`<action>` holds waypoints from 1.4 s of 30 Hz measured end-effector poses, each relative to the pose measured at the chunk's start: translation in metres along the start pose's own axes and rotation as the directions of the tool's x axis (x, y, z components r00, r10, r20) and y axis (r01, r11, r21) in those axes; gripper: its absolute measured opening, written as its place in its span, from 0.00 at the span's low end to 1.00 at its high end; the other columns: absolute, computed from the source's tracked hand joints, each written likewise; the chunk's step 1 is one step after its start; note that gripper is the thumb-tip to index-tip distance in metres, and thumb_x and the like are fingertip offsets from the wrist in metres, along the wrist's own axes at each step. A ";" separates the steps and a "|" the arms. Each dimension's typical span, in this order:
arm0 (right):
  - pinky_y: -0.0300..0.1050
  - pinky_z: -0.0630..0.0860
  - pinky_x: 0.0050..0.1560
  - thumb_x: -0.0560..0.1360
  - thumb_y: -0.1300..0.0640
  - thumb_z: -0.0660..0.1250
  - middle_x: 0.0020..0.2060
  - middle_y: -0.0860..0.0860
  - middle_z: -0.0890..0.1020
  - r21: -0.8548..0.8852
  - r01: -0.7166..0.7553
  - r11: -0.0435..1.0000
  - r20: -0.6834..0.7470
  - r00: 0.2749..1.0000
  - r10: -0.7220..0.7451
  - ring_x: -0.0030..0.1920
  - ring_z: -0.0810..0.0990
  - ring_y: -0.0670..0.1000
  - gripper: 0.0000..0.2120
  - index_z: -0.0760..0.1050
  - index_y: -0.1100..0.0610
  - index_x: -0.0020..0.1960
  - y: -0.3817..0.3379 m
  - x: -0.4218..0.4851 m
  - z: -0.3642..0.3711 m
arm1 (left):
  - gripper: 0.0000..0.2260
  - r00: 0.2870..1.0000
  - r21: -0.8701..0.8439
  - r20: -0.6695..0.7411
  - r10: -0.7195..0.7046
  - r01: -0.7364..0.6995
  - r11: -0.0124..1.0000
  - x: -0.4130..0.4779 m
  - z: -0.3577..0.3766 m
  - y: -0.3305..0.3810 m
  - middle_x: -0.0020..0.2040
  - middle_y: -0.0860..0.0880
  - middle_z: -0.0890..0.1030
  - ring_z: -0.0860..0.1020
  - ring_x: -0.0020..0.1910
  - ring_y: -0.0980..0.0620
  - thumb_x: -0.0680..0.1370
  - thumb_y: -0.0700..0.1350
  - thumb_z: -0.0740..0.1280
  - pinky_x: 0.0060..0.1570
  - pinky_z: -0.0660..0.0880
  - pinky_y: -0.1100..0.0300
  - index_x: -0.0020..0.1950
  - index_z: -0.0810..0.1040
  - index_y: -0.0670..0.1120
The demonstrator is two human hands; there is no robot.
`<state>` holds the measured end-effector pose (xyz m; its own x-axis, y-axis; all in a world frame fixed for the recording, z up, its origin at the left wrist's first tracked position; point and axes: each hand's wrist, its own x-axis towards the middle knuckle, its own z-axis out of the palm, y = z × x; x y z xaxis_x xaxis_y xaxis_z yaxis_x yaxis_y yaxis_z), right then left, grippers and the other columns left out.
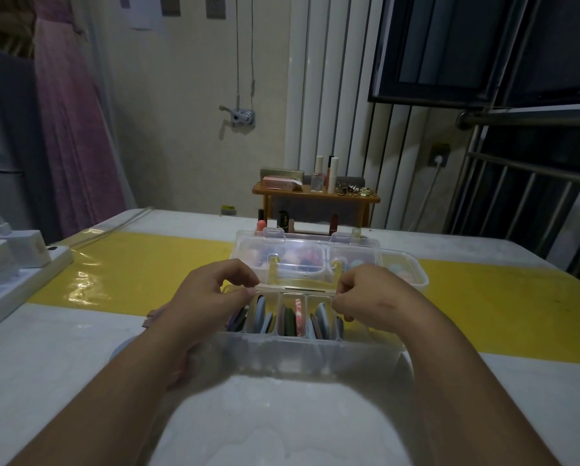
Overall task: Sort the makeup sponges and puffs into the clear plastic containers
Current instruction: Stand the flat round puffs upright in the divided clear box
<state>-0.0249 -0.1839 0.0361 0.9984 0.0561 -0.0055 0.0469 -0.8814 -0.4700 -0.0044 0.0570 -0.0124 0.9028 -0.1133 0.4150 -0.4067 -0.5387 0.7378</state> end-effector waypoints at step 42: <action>0.49 0.82 0.49 0.77 0.54 0.65 0.43 0.47 0.79 0.074 0.249 0.966 -0.130 0.962 -0.238 0.44 0.79 0.48 0.04 0.77 0.47 0.46 -0.007 0.008 0.028 | 0.08 0.897 0.649 -0.213 -0.387 0.426 0.631 0.009 -0.018 -0.057 0.44 0.50 0.76 0.74 0.46 0.44 0.77 0.47 0.61 0.46 0.65 0.52 0.56 0.67 0.51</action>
<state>-0.0185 -0.1638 0.0145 0.9538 0.2030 0.2215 0.2918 -0.8023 -0.5208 0.0240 0.1015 -0.0414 0.9376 0.2842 0.2003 0.2184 -0.9297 0.2965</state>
